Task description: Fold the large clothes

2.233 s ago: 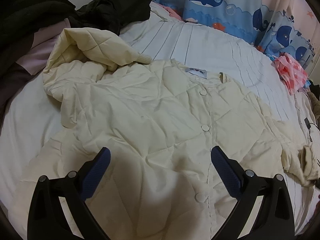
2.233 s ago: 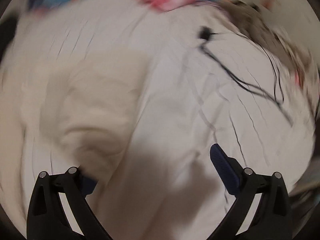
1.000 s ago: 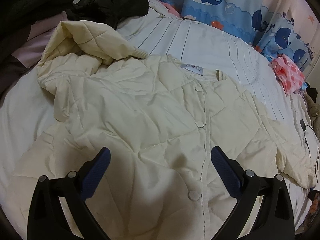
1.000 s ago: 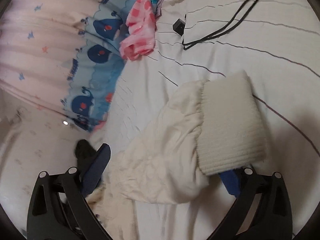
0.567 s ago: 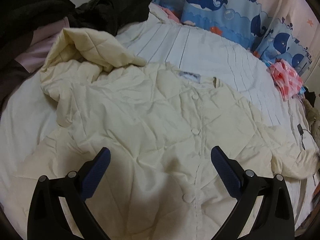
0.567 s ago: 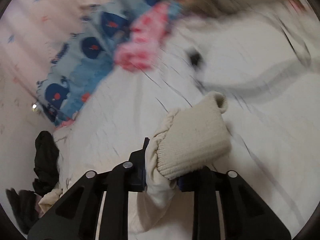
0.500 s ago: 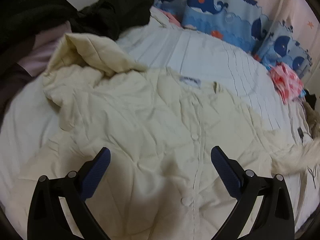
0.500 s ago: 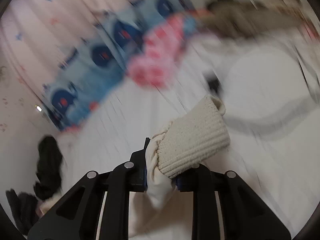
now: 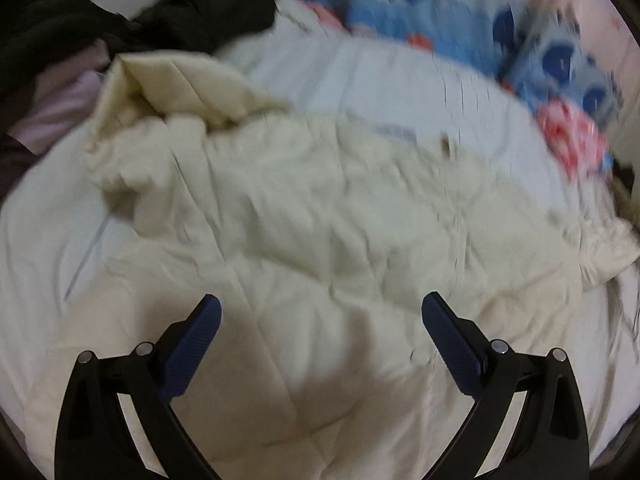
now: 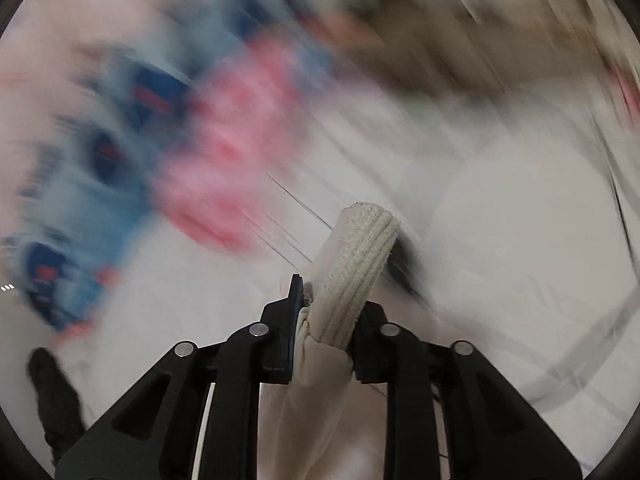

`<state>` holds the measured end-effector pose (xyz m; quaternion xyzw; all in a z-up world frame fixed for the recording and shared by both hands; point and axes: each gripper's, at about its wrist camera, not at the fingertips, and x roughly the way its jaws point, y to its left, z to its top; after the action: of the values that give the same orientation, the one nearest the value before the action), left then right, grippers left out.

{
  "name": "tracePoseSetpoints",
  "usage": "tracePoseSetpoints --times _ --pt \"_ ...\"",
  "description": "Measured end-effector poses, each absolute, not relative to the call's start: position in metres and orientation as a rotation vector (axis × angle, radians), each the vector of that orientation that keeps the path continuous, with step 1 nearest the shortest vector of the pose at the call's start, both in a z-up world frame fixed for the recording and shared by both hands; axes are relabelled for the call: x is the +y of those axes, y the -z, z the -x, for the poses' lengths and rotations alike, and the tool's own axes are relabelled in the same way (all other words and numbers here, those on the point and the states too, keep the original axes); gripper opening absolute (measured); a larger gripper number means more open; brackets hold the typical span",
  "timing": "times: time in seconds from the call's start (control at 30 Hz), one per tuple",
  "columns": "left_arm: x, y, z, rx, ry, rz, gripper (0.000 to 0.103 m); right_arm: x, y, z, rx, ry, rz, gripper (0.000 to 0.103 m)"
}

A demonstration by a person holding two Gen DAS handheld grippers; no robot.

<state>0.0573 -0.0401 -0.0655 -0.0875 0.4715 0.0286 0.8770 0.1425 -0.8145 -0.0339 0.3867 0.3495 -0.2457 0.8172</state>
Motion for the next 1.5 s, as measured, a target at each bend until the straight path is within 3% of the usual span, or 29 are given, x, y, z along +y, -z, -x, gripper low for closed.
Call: tracePoseSetpoints --times 0.07,0.13,0.23,0.33,0.47,0.6,0.77,0.8,0.83,0.9,0.93,1.07,1.17,1.23,1.4,1.5 --pt "-0.035 0.063 -0.051 0.985 -0.056 0.189 0.096 -0.827 0.08 -0.104 0.775 0.527 -0.959 0.023" --pt "-0.022 0.051 -0.039 0.955 -0.069 0.215 0.096 -0.819 0.089 -0.055 0.729 0.487 -0.963 0.034" --pt "0.004 0.028 -0.007 0.891 -0.081 0.269 0.096 -0.774 0.064 0.01 0.699 0.335 -0.865 0.047" --pt "0.028 0.021 0.035 0.892 -0.111 0.226 0.096 -0.693 0.026 0.08 0.711 0.129 -0.701 0.079" --pt "0.062 0.022 0.083 0.911 -0.141 0.236 0.096 -0.556 0.015 0.136 0.919 -0.298 -0.623 0.086" --pt "0.095 0.013 0.123 0.874 -0.163 0.31 0.096 -0.44 0.045 0.142 1.195 -0.469 -0.496 0.086" --pt "0.13 0.002 0.169 0.823 -0.194 0.37 0.096 -0.384 0.092 0.127 1.39 -0.449 -0.403 0.08" --pt "0.135 0.001 0.173 0.818 -0.201 0.375 0.096 -0.379 0.095 0.126 1.378 -0.439 -0.375 0.063" --pt "0.141 0.001 0.178 0.815 -0.21 0.384 0.096 -0.376 0.095 0.126 1.359 -0.439 -0.37 0.035" --pt "0.153 0.001 0.187 0.814 -0.224 0.424 0.096 -0.377 0.086 0.13 1.274 -0.465 -0.41 0.017" --pt "0.156 0.001 0.19 0.813 -0.228 0.444 0.096 -0.38 0.075 0.132 1.21 -0.478 -0.425 0.014" --pt "0.158 -0.013 0.201 0.786 -0.199 0.496 0.096 -0.409 0.009 0.143 0.962 -0.508 -0.511 0.011" --pt "0.143 -0.031 0.204 0.739 -0.166 0.45 0.096 -0.433 -0.029 0.154 0.916 -0.493 -0.472 0.011" --pt "0.133 -0.034 0.201 0.734 -0.139 0.433 0.096 -0.433 -0.018 0.165 0.976 -0.461 -0.391 0.011" --pt "0.11 -0.022 0.175 0.78 -0.093 0.401 0.096 -0.469 0.081 0.186 1.265 -0.387 -0.377 0.017" --pt "0.09 -0.011 0.147 0.824 -0.072 0.352 0.096 -0.508 0.059 0.196 1.094 -0.461 -0.524 0.022"
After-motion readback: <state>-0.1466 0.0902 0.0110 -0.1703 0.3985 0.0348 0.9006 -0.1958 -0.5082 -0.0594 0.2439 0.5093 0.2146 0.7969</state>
